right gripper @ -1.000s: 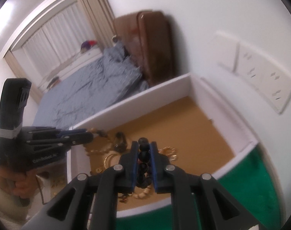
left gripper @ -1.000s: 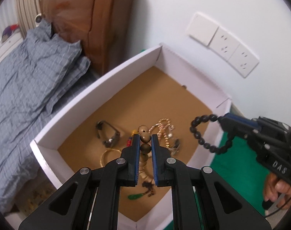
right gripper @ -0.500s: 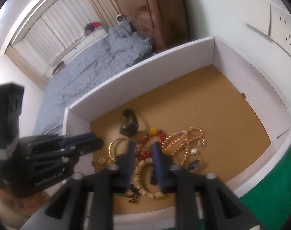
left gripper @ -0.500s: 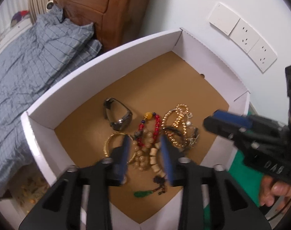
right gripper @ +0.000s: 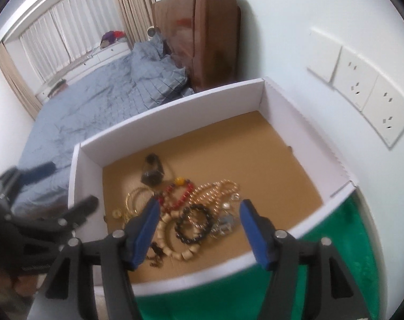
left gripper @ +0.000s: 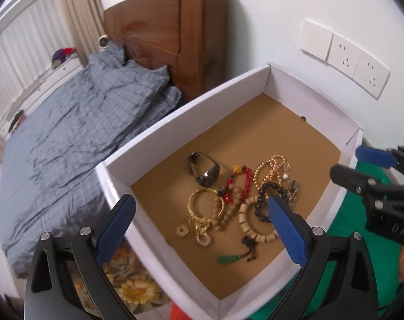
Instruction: Organize jewelry
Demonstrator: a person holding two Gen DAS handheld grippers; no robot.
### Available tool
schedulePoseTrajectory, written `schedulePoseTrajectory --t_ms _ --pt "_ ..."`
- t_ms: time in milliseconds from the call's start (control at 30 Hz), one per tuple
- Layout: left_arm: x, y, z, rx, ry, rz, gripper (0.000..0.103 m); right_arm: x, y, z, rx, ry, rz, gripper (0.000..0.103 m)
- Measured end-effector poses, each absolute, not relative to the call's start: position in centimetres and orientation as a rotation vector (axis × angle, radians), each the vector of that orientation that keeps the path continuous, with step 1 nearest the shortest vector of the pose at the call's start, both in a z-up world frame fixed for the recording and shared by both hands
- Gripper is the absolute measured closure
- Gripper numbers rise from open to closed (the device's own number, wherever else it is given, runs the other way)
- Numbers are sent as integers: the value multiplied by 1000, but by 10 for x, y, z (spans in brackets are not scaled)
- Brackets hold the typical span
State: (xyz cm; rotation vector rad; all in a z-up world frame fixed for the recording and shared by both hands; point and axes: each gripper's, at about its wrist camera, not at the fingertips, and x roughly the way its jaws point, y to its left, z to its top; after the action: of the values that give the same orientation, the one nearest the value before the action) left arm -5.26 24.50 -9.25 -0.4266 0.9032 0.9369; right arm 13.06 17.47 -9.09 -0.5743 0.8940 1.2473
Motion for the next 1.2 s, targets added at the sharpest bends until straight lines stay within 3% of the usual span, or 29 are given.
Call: schedulePoseTrajectory --t_ms 200,1200 --pt "-66 231 -81 -489 938 975 4 118 152 -77 -608 872 1239 33" --pt "-87 226 -71 -563 945 1041 4 94 149 -68 -664 911 1235 29"
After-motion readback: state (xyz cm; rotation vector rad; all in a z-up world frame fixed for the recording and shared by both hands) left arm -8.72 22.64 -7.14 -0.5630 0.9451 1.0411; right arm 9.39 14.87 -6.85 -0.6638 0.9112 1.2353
